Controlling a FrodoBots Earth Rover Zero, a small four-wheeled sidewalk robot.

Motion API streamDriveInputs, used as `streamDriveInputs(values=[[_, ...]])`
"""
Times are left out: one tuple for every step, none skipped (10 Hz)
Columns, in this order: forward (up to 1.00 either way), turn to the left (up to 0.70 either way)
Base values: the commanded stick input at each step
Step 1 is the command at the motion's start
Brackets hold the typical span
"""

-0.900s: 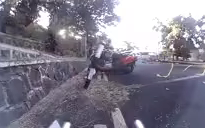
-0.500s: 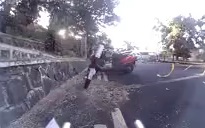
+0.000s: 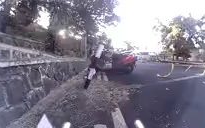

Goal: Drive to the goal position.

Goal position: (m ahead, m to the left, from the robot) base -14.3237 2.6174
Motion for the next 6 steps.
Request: streamDriveInputs(values=[[0.00,-0.50],[0.00,-0.50],[0.00,-0.50],[0.00,-0.50],[0.00,-0.50],[0.00,-0.50]])
